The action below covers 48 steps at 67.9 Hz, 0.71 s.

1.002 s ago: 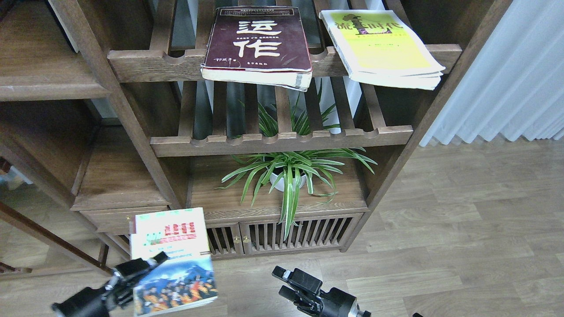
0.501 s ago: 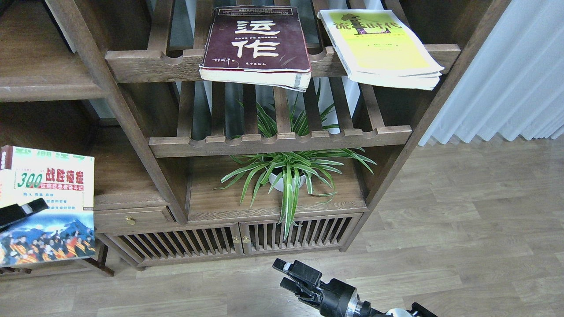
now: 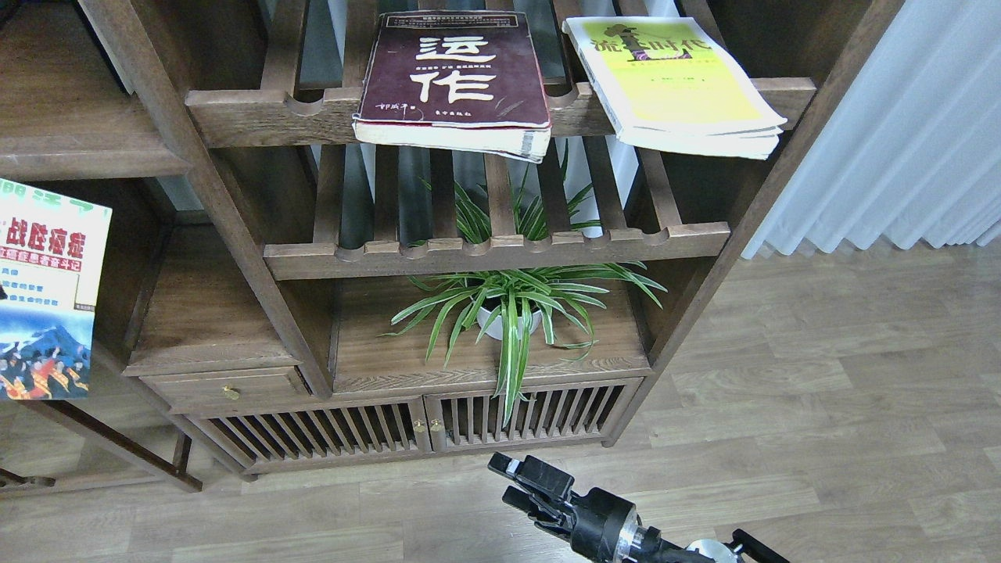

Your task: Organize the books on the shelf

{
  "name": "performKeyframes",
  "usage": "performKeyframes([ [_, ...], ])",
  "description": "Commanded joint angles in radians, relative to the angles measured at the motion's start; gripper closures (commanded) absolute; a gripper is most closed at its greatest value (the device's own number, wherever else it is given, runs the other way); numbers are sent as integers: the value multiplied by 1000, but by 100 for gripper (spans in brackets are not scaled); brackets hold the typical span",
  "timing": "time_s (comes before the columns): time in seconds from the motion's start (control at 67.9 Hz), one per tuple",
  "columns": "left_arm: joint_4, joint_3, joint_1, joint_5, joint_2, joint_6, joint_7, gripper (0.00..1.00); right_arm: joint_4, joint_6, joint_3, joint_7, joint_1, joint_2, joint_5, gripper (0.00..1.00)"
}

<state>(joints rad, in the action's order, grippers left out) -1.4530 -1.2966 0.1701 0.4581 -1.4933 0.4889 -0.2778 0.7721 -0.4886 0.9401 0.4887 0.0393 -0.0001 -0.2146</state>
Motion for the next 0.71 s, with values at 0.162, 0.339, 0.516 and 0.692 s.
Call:
performKeyframes([
  [0.162,91,-182,-9,4,-12,0,-7,100,-14,0,0,0,5,0,0,0],
  [0.339,123,-195,-148,1,-12,0,-73,100,-13,0,2,0,5,0,0,0],
  [0.516,126,-89,-348,-10,-10,0,-149,100,-13,0,3,0,4,0,0,0],
  [0.692,171,75,-564,-45,-4,0,-172,100,-13,0,3,0,1,0,0,0],
])
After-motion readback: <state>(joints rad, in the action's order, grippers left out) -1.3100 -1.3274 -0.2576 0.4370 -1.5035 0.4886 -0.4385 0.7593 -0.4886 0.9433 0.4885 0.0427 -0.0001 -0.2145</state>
